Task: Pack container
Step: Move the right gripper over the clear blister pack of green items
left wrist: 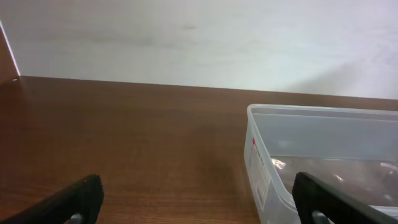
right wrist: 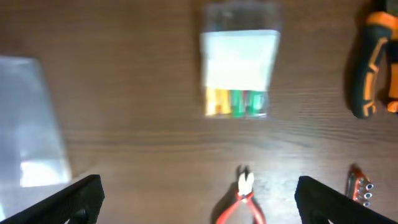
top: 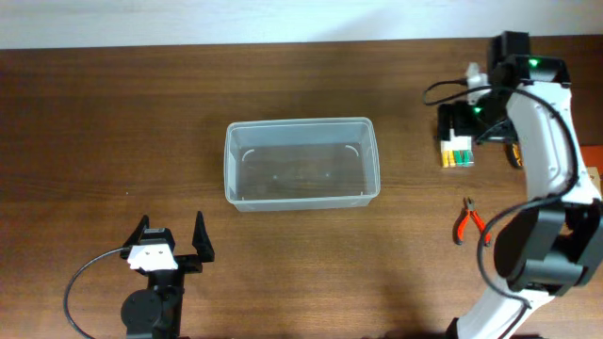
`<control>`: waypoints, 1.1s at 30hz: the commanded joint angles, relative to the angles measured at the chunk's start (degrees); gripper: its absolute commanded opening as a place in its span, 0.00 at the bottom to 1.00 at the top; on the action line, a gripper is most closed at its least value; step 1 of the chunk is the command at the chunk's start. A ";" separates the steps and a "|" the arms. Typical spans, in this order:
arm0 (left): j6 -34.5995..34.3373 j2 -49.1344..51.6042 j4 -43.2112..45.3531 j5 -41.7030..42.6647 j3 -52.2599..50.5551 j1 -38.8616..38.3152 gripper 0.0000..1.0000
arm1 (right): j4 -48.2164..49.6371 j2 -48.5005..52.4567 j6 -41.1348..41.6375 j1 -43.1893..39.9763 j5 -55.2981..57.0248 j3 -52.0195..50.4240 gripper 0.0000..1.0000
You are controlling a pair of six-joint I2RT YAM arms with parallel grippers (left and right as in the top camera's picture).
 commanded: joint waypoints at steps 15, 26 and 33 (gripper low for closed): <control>-0.15 -0.33 -0.28 0.04 -0.17 -0.24 0.99 | 9.27 7.23 -4.70 -0.61 1.46 1.29 0.99; -0.15 -0.33 -0.26 0.04 -0.17 -0.24 0.99 | 12.15 11.17 -3.19 -0.61 2.93 1.29 0.99; -0.15 -0.33 -0.26 0.04 -0.17 -0.24 0.99 | 12.24 14.34 -3.06 -0.52 2.93 1.29 0.99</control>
